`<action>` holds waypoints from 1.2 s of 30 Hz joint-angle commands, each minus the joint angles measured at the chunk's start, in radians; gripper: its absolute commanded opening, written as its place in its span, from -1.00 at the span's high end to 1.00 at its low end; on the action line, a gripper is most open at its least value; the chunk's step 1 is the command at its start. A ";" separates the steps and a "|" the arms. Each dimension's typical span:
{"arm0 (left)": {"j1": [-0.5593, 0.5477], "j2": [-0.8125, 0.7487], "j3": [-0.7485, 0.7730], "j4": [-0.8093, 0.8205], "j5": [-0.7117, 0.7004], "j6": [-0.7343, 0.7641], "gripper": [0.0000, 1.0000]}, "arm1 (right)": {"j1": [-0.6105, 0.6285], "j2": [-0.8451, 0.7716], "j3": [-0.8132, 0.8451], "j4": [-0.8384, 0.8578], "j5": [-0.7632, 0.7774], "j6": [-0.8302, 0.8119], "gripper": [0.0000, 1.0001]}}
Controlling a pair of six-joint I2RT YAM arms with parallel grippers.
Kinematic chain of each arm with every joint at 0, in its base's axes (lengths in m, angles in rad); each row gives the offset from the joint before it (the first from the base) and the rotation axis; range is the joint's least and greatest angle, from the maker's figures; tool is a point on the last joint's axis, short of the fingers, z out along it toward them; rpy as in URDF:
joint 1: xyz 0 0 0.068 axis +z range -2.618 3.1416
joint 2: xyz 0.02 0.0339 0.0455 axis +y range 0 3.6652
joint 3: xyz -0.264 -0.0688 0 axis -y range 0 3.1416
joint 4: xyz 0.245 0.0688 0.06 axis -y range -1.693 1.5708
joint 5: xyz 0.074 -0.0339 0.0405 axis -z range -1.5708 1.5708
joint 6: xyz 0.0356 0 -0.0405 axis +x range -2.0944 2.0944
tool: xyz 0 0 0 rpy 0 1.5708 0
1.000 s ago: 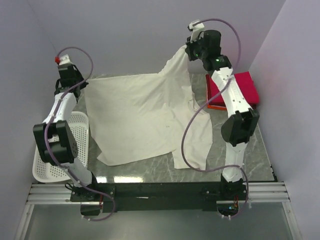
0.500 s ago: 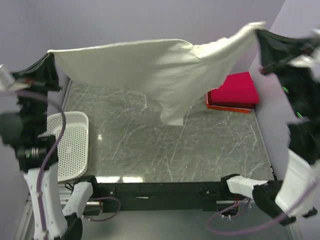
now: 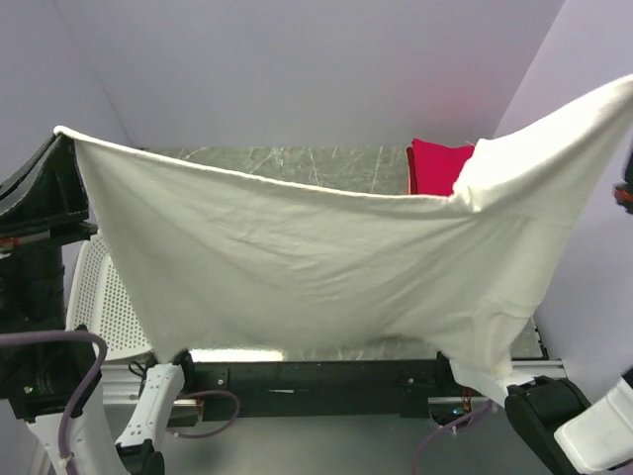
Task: Fold and stack the t-shirts
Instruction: Flatten the tshirt out
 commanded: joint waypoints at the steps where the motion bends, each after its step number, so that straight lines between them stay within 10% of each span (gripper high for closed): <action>1: -0.005 0.001 -0.125 -0.015 -0.018 0.024 0.99 | 0.002 0.093 -0.098 0.026 0.055 -0.031 1.00; 9: -0.005 0.019 -0.662 0.146 -0.128 0.041 0.99 | -0.002 0.287 -0.411 0.193 -0.024 -0.016 1.00; 13: -0.005 0.270 -0.770 0.207 -0.210 0.035 0.99 | -0.003 0.526 -0.454 0.261 -0.060 -0.014 1.00; 22: 0.005 1.215 -0.232 -0.074 -0.296 0.078 0.99 | 0.035 1.283 -0.040 0.264 0.087 -0.125 1.00; 36: 0.064 1.374 -0.095 -0.197 -0.287 0.089 0.99 | 0.063 1.398 -0.008 0.281 0.091 -0.090 1.00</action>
